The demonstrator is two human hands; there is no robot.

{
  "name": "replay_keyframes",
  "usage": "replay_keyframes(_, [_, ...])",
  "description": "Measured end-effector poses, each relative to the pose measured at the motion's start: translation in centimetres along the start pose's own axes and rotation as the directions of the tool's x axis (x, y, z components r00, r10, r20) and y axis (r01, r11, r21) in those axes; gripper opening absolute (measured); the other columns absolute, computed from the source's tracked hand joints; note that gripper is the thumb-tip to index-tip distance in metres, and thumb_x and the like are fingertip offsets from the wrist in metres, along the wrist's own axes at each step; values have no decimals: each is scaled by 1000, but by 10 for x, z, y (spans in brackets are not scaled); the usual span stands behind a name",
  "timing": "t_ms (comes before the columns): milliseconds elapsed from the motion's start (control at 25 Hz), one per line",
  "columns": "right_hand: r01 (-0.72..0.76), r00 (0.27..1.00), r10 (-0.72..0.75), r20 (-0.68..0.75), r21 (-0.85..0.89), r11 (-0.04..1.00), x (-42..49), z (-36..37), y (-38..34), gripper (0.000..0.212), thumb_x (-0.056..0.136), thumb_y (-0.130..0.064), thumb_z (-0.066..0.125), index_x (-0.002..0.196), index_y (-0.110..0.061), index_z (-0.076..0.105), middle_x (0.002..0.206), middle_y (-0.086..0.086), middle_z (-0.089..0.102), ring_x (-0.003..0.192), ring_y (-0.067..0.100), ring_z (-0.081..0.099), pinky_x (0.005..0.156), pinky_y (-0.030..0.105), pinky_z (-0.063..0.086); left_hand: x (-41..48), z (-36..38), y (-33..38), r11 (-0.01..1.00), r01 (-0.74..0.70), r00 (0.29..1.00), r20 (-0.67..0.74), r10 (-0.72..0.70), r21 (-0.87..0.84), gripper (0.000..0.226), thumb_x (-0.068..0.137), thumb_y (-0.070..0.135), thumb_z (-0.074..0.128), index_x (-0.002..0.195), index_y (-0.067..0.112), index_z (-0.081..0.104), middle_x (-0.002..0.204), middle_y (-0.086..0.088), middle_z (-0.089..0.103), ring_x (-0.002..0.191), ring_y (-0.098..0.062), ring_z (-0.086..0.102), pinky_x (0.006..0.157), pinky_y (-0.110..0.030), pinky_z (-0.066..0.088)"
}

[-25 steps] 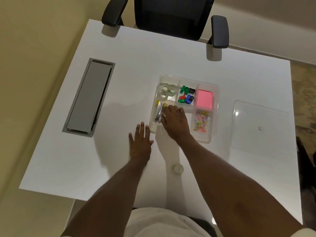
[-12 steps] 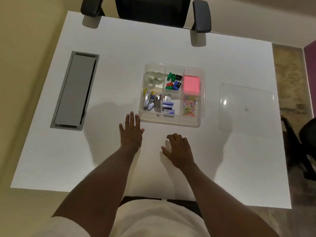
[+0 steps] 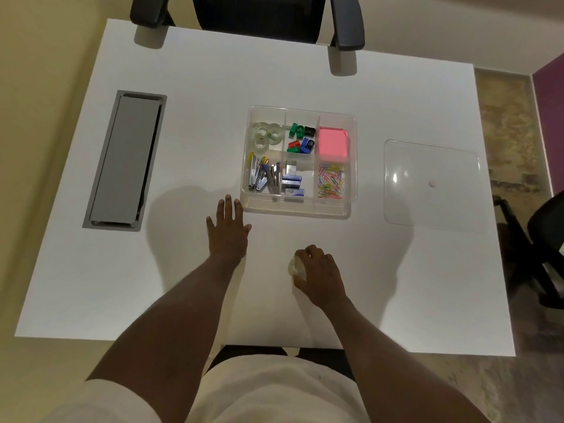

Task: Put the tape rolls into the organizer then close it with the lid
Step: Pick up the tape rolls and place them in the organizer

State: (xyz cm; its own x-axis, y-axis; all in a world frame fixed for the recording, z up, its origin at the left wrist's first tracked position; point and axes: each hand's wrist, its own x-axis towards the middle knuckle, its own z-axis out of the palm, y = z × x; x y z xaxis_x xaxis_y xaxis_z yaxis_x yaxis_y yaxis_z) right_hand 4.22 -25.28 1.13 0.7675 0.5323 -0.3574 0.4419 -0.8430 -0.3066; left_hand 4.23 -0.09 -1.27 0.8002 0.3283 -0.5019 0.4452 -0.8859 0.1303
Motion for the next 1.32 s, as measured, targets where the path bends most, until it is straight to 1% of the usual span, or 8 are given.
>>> replay_keyframes(240, [47,990,-44,-134,22,999,38,-26,-6,56,81,-38,79,127,-14,60,123,9,61,101,29,62,90,41,51,-2,1,-1,1000,-7,1000,-21,7,-16,73,111,43,31,165,14,-8,173,-11,-17,161,-30,-12,130,-58,11])
replay_keyframes(360, [78,975,-74,-210,13,997,76,-48,-14,58,82,-38,80,130,-13,59,125,11,62,105,29,62,91,42,54,-2,3,-2,1000,-9,999,-33,8,-23,73,111,44,31,165,15,-9,173,-10,-17,161,-30,-12,130,-58,10])
replay_keyframes(560, [107,950,-127,-284,-83,991,146,-90,-27,58,86,-41,74,133,-13,56,124,9,61,105,25,60,89,39,54,-2,5,-2,999,-2,998,-57,0,-33,74,110,45,31,165,16,-8,173,-10,-16,161,-28,-12,130,-58,12])
replay_keyframes(680, [115,935,-135,-328,-80,990,188,-112,-33,53,85,-37,75,129,-13,58,120,9,61,104,26,61,89,39,53,-2,9,-3,1000,-9,997,-74,7,-25,72,110,46,29,165,15,-7,173,-10,-17,161,-28,-12,130,-57,11])
replay_keyframes(920, [2,953,-21,-302,-63,998,261,-136,-45,49,85,-40,73,123,-14,59,117,9,63,111,30,58,95,42,46,1,15,-4,1000,2,996,-91,-4,-18,73,109,48,26,164,16,-10,172,-10,-19,161,-30,-13,130,-58,12])
replay_keyframes(1080, [-27,974,-21,-227,-206,978,292,-140,-49,46,86,-39,72,122,-13,60,115,8,68,113,30,57,99,43,41,3,18,-5,999,10,994,-107,-15,-52,73,108,46,31,165,17,-4,173,-9,-14,161,-29,-10,130,-58,12])
replay_keyframes(1200, [-36,983,-19,-185,-288,957,304,-141,-49,43,86,-39,74,118,-12,62,111,9,70,113,30,57,101,43,39,4,20,-5,999,11,996,-91,-15,-46,73,109,46,29,165,18,-8,172,-8,-19,160,-29,-14,130,-57,6])
replay_keyframes(1320, [-39,987,-14,-162,-321,946,307,-142,-52,43,87,-39,74,118,-12,61,111,9,70,114,31,57,102,42,38,4,21,-5,999,13,996,-88,-17,-46,72,109,46,28,165,19,-8,172,-8,-20,160,-29,-15,130,-57,5])
